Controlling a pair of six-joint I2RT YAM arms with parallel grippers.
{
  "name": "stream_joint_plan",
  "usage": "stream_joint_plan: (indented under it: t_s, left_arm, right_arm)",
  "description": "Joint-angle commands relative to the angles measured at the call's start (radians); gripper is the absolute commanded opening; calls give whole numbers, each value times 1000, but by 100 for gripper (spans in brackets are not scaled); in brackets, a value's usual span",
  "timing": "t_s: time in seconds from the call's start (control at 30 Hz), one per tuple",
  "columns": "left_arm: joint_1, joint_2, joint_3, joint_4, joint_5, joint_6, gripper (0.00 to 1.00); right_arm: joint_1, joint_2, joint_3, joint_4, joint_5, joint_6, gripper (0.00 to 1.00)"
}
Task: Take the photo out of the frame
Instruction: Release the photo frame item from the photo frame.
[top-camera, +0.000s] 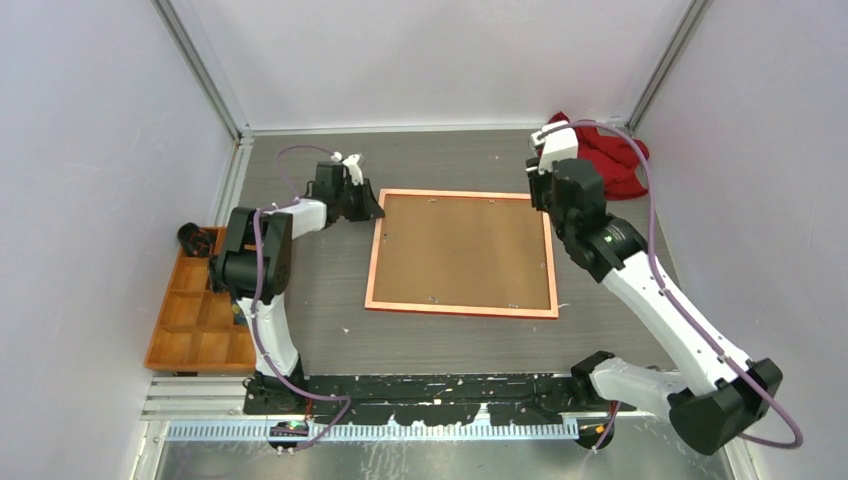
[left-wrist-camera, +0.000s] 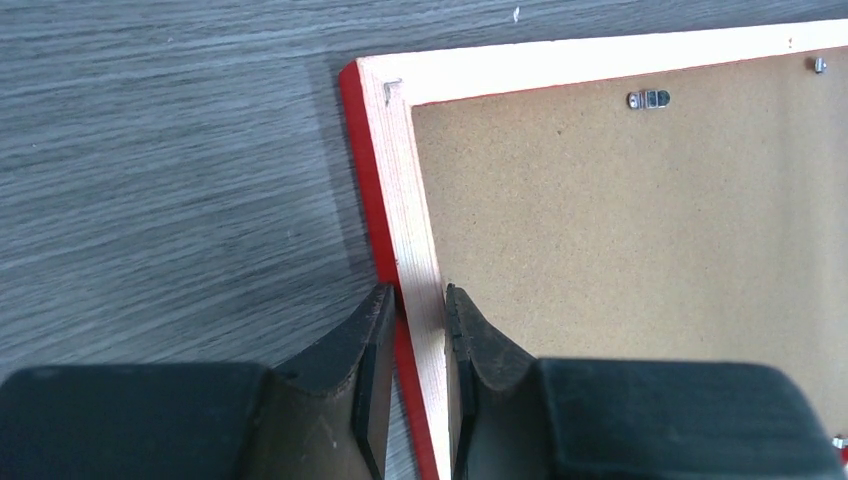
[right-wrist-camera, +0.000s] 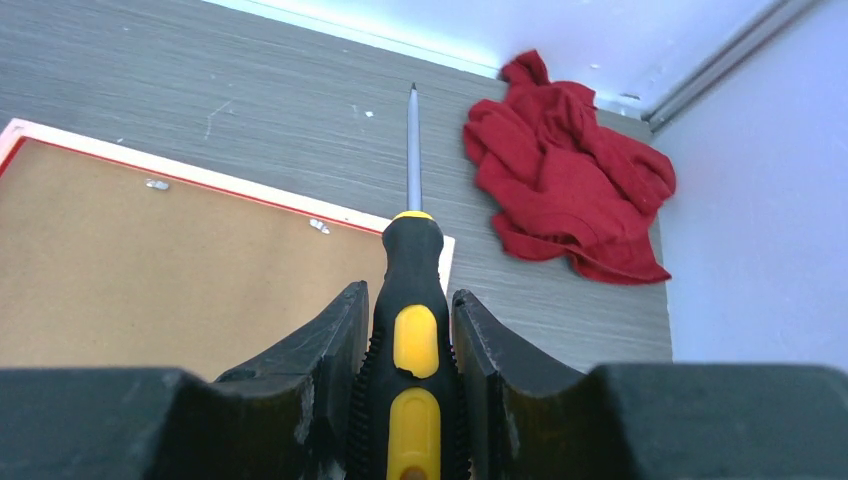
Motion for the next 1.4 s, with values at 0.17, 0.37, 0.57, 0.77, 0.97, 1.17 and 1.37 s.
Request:
stream_joint_plan:
  t_s: [0.17, 0.37, 0.57, 0.77, 0.97, 1.17, 1.37]
  left_arm:
    - [177, 62, 10, -119, 110, -153, 1]
    - [208, -60, -42, 3, 206, -168, 5]
    - [207, -161, -15, -14, 282, -137, 28]
    - [207, -201, 30, -63, 369, -31, 35]
    - [136, -299, 25, -197, 428, 248, 44]
    - [-48, -473, -97, -358, 336, 638, 56]
    - [-224, -571, -177, -478, 215, 908, 64]
  right_arm:
    - [-74, -94, -143, 37, -95, 64, 1]
    - [-116, -88, -185, 83, -149, 89, 1]
    - [-150, -105, -253, 141, -204, 111, 1]
    - [-182, -127, -319, 191, -265, 99, 0]
    - [-203, -128, -342, 203, -285, 84, 0]
    - [-223, -144, -366, 207, -346, 78, 1]
    - [-247, -150, -367, 198, -379, 81, 0]
